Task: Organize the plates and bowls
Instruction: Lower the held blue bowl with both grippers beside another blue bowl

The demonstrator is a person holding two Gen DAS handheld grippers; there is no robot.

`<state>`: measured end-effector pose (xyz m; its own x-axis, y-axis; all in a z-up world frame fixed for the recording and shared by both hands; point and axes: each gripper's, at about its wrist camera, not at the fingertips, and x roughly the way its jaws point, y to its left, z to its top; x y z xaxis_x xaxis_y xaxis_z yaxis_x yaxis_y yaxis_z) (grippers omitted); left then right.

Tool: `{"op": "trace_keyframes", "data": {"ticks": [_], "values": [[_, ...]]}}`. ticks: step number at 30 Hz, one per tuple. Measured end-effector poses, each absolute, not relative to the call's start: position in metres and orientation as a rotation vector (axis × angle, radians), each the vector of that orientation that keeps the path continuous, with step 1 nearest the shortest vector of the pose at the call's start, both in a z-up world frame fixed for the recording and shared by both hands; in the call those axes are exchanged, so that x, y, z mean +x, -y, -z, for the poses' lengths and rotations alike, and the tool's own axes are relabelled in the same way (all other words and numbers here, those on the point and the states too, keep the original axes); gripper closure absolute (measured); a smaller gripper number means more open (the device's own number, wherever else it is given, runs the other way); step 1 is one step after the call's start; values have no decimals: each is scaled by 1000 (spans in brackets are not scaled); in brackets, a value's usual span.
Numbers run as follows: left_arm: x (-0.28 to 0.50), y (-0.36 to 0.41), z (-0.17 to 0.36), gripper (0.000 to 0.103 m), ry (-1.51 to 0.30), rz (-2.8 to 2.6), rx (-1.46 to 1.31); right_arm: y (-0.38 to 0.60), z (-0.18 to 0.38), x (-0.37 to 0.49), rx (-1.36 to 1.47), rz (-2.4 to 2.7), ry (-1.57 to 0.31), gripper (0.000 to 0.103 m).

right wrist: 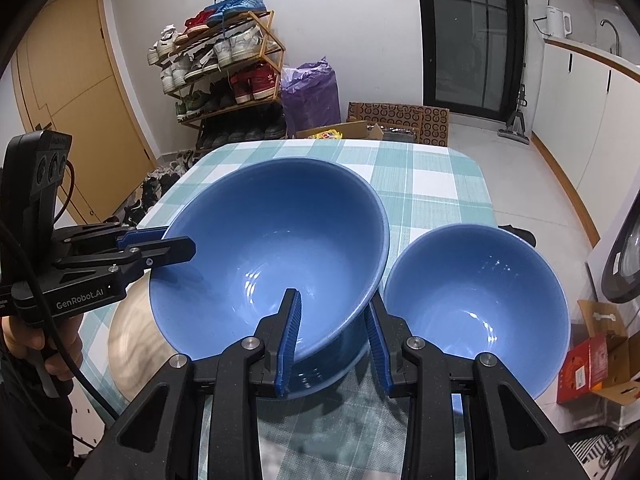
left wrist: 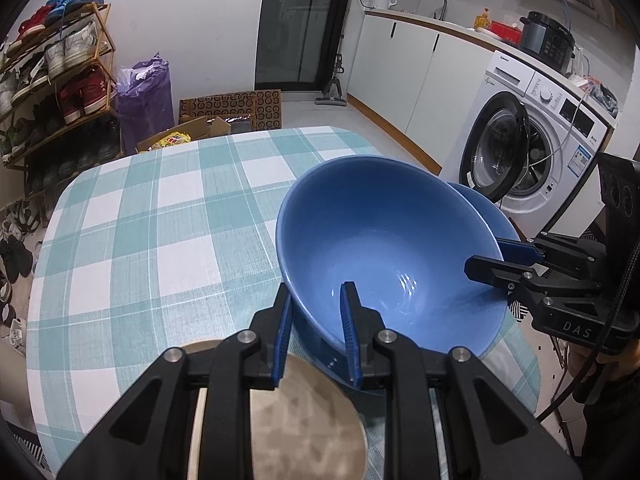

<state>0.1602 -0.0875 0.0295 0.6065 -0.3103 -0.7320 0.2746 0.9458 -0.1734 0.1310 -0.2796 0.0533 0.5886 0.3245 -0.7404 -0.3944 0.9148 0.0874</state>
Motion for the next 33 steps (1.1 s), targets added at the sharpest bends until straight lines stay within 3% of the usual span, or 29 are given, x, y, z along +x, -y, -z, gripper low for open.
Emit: {"op": "trace_keyframes", "data": {"ticks": [33], "values": [[162,96,0,81,-916,304,41,259,-18,127,-231,-341,-936,70]]}}
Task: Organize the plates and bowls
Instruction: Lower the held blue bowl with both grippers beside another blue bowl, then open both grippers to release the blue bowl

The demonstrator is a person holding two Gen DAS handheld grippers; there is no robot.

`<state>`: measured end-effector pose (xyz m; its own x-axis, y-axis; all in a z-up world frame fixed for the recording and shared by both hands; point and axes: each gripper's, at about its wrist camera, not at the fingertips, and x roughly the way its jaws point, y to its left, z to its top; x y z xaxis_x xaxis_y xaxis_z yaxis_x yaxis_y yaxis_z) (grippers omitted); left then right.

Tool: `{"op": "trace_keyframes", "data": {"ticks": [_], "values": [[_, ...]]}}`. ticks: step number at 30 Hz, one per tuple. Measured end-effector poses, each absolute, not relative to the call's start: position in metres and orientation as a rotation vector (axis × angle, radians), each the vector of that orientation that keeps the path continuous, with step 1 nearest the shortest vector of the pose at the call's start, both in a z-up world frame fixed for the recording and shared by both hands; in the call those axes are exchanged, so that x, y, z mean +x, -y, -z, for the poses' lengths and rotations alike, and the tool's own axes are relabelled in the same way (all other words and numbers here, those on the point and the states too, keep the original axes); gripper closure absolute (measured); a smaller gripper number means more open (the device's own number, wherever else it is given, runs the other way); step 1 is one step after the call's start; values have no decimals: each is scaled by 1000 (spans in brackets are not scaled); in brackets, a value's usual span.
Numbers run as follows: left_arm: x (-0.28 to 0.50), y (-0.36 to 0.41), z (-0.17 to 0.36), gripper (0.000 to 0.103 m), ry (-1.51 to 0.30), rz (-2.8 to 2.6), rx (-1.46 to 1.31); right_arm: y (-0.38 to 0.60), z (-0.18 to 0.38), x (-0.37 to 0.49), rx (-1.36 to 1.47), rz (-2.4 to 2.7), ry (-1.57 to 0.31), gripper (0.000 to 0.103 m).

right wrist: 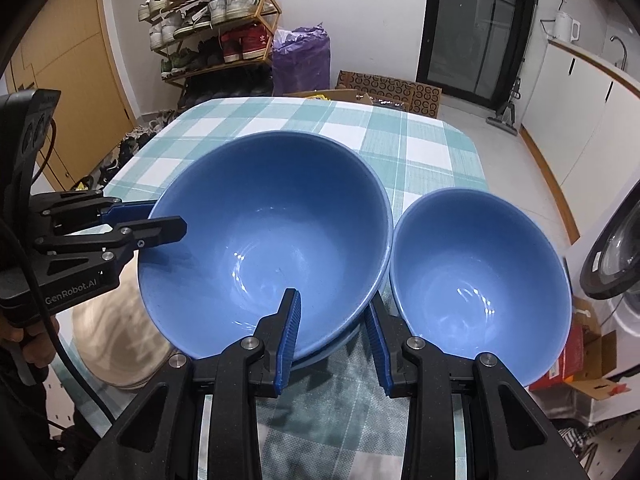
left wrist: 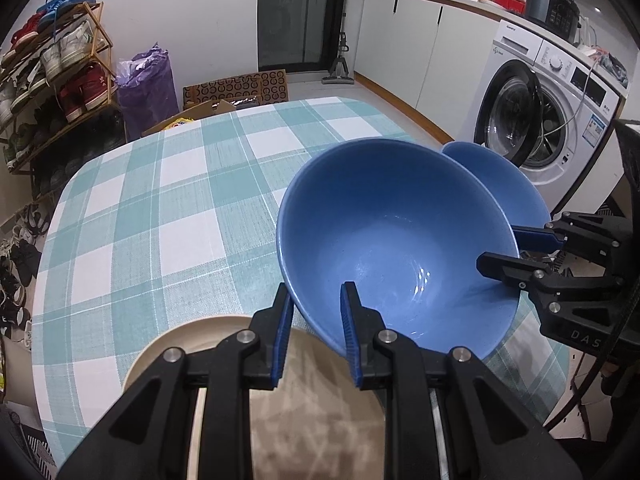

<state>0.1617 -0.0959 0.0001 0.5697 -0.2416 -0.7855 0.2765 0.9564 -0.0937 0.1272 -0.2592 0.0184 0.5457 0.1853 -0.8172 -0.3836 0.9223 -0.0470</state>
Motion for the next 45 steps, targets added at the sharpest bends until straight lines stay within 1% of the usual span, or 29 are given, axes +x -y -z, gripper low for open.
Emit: {"op": "trace_keyframes", "data": {"ticks": [9,16,23,24,25,27,29,30,31,32,33,35,39,41,42,43,44,45], "values": [[162,98,3,79,-928,308,52,254,-16,126,-290,-309,-947,70],[162,98,4,79,-928,309,55,254,-12,128,-322,-293,-965,67],[163,97,6,78,-943,310,47,253,-10,130,-333,-307,-976,60],[163,96,6,76,-942,311,43,253,-9,130,-333,-310,-978,58],[162,95,6,70,-942,311,38,253,-8,130,-330,-316,-981,55],[162,93,5,64,-936,308,34,253,-8,129,-317,-331,-986,52],[161,92,5,63,-934,308,31,255,-8,130,-303,-339,-987,50],[162,91,4,61,-932,308,30,256,-8,130,-299,-345,-988,50],[162,90,4,57,-930,307,26,256,-8,130,-296,-346,-987,47],[162,90,4,55,-929,306,25,257,-9,130,-293,-345,-983,43],[161,89,3,54,-925,307,21,258,-10,129,-288,-347,-981,41],[161,87,2,53,-922,314,13,261,-14,128,-266,-358,-968,34],[160,83,0,40,-928,304,-17,265,-23,121,-248,-396,-912,24],[159,80,-2,27,-919,297,-32,267,-30,114,-244,-415,-873,20],[158,79,-3,19,-914,294,-38,268,-32,112,-238,-422,-857,18],[157,78,-5,16,-908,290,-44,269,-35,110,-230,-430,-846,14],[156,76,-7,15,-899,292,-51,270,-37,109,-221,-433,-838,10],[155,76,-9,15,-893,296,-57,272,-38,107,-210,-437,-827,8]]}}
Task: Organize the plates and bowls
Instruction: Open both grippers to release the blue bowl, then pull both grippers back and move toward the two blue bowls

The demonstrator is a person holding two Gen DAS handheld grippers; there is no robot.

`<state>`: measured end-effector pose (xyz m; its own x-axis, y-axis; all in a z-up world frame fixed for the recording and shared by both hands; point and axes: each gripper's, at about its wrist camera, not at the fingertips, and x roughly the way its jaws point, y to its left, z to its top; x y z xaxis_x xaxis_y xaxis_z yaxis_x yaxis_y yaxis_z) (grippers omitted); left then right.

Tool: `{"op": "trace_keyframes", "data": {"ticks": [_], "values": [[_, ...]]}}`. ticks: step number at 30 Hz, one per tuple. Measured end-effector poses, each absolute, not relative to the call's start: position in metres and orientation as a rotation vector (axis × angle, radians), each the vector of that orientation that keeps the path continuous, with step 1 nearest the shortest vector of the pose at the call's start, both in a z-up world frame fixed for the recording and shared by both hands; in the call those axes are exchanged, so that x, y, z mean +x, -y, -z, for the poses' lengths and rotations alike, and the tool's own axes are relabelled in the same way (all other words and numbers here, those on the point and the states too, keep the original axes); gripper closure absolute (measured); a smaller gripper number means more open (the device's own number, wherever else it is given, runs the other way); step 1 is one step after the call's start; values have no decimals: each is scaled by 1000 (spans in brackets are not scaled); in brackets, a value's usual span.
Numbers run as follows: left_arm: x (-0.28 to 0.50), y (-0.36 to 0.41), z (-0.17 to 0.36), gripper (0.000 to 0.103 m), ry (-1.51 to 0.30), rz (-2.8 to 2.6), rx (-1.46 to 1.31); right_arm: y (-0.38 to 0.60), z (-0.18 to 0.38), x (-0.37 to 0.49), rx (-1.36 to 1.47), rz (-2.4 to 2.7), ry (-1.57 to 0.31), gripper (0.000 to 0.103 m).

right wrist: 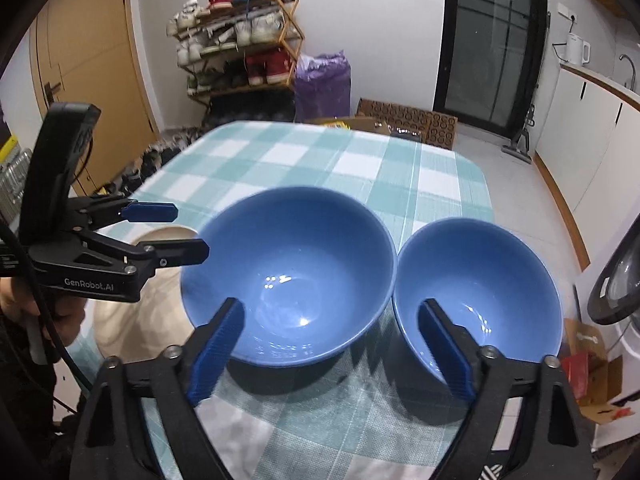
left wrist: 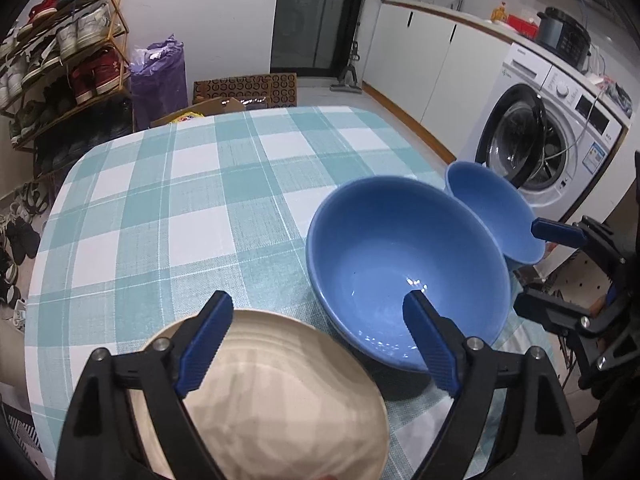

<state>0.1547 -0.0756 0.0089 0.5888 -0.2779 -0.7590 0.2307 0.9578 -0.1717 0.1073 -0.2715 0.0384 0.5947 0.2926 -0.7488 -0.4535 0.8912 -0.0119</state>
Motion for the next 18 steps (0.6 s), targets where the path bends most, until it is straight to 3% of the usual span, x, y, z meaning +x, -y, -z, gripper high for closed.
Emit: {"op": "trace_keyframes", "data": {"ticks": [4,18], "values": [[150,74,-16,0,-865,316,-85,277,-44,103,-178,-439,-793,1],[133,94,-34,0,-813,348,-90,321,-72,77,-95,-375,-686,1]]}}
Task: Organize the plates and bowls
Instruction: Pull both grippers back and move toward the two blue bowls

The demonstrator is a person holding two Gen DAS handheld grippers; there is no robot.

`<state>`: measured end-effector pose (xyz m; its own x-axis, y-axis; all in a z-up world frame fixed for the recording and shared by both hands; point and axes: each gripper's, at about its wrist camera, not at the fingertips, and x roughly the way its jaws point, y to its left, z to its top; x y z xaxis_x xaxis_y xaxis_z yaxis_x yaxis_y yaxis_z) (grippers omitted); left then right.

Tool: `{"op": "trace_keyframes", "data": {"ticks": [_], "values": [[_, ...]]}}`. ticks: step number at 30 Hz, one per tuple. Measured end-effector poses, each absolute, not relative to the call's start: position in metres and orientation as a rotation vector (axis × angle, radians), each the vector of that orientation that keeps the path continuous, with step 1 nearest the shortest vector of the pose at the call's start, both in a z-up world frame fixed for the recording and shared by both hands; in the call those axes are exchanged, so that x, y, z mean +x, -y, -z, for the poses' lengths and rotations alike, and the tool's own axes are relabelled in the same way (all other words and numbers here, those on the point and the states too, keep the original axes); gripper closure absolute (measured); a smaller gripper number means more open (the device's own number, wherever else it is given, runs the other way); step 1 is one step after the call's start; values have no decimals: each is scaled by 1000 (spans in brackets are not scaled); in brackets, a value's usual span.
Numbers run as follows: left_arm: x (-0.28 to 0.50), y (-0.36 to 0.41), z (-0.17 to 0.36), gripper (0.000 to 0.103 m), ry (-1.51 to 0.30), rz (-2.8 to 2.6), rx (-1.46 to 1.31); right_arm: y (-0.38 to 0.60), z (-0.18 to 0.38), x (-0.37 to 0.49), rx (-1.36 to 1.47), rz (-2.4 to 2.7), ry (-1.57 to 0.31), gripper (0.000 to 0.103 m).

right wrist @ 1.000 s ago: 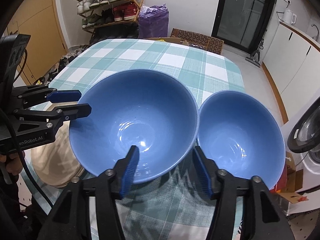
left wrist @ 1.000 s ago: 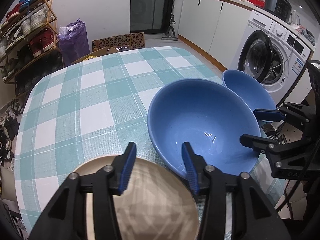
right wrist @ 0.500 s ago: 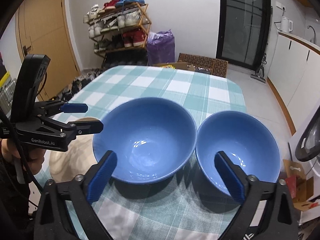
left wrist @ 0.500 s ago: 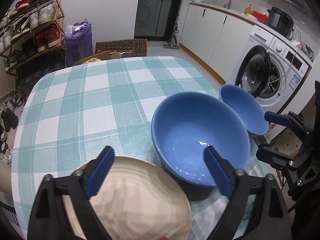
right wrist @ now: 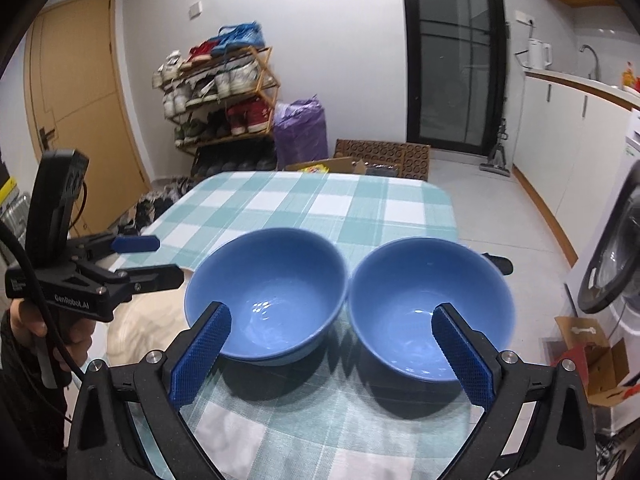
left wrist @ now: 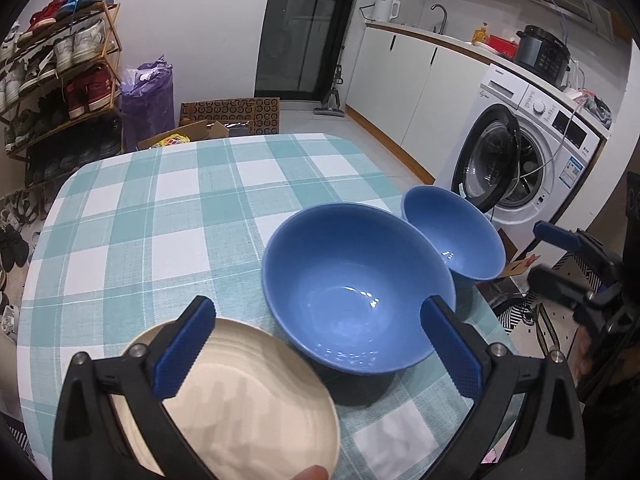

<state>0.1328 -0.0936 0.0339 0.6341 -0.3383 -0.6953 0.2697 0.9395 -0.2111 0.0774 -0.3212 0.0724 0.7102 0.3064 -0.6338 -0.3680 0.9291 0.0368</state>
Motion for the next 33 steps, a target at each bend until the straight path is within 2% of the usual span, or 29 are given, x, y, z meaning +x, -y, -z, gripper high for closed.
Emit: {"op": "trace_keyframes", "data": {"ticks": [22,33], "values": [[110,164,-43,0,-771,371,8,417,-98,27,7,-220,-615,1],[114,191,-42,1,-785,452,-62,449,-97,22,37,-190,-615,1]]}}
